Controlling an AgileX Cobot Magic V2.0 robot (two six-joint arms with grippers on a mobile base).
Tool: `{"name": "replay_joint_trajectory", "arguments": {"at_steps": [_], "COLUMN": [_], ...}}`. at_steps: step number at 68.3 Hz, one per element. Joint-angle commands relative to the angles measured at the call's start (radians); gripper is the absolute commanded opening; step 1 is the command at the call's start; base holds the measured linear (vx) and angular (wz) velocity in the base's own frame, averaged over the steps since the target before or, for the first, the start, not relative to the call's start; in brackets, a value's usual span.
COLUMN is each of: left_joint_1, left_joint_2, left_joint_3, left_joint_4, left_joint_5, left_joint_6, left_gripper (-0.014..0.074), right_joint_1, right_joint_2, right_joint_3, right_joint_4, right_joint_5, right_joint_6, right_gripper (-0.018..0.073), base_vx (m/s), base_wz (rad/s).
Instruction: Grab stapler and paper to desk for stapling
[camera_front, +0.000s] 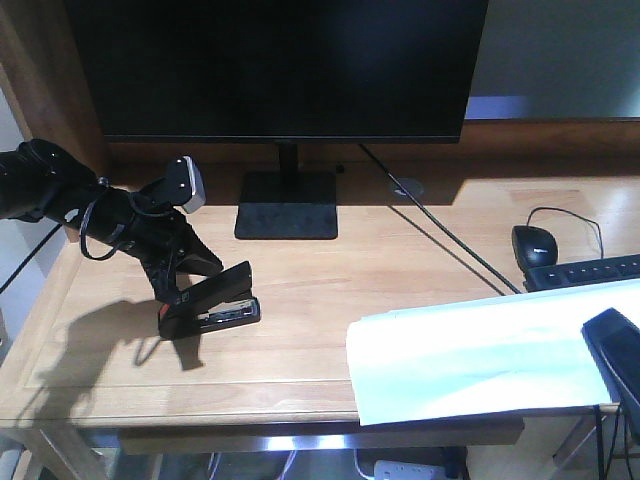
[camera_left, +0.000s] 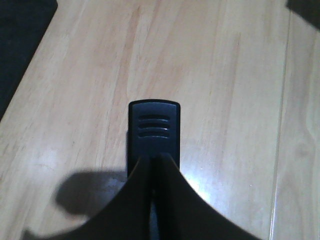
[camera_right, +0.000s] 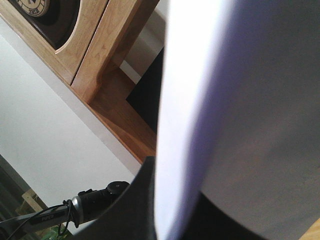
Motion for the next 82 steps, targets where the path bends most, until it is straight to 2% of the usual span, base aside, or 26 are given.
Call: {"name": "replay_joint_trajectory", "arguments": {"at_steps": [1,11,17,22,30,35,41,55,64,73,82], "left_joint_1": [-0.001,-0.001,-0.001,-0.001,-0.001,-0.001,-0.001,-0.001,-0.001,-0.001,-0.001], "left_joint_2": [-0.054,-0.054,-0.054,-0.054,-0.054,-0.054,-0.054,-0.054,-0.054,-0.054,-0.054], "left_joint_3": [-0.024,-0.024,-0.024,-0.024,-0.024,-0.024,-0.024,-0.024,-0.024,-0.024,-0.024], "left_joint_4": [-0.051,-0.051,-0.051,-0.051,-0.051,-0.051,-0.051,-0.051,-0.051,-0.051,-0.051], "left_joint_5": [0.017,0.017,0.017,0.017,0.017,0.017,0.017,0.019,0.019,0.019,0.019], "left_joint_6": [-0.01,-0.01,-0.01,-0.01,-0.01,-0.01,-0.01,-0.01,-0.01,-0.01,-0.01], "left_gripper": [-0.0007,-0.0007,-0.0007,-0.0007,-0.0007,-0.0007,-0.0007,-0.0007,-0.0007,-0.0007,-0.0007], "right_joint_1": [-0.001,-0.001,-0.001,-0.001,-0.001,-0.001,-0.001,-0.001,-0.001,-0.001,-0.001], "right_joint_2": [0.004,0.004,0.004,0.004,0.004,0.013,0.048,0.225,0.369,0.503,0.614], "right_joint_3": [-0.027,-0.027,-0.027,-0.027,-0.05,-0.095,-0.175,-0.402,-0.542,-0.684,-0.791], "right_joint_4": [0.02,0.026,0.09,0.134,0.101,-0.009,-0.214,-0.652,-0.951,-1.131,-1.216], "right_joint_5": [-0.061,-0.061,-0.06,-0.062,-0.066,-0.062,-0.057,-0.042,-0.089,-0.148,-0.202], "right_joint_6": [-0.01,-0.022,-0.06,-0.04,-0.013,-0.011,0.043,0.289,0.43,0.539,0.562], "right_gripper": [-0.0005,-0.0005,-0.0005,-0.0005,-0.0005,-0.0005,-0.0005,-0.0005,-0.0005,-0.0005,-0.0005], "base_vx": [0.0,0.0,0.0,0.0,0.0,0.0,0.0,0.0,0.0,0.0,0.0], "base_wz": [0.0,0.0,0.0,0.0,0.0,0.0,0.0,0.0,0.0,0.0,0.0]}}
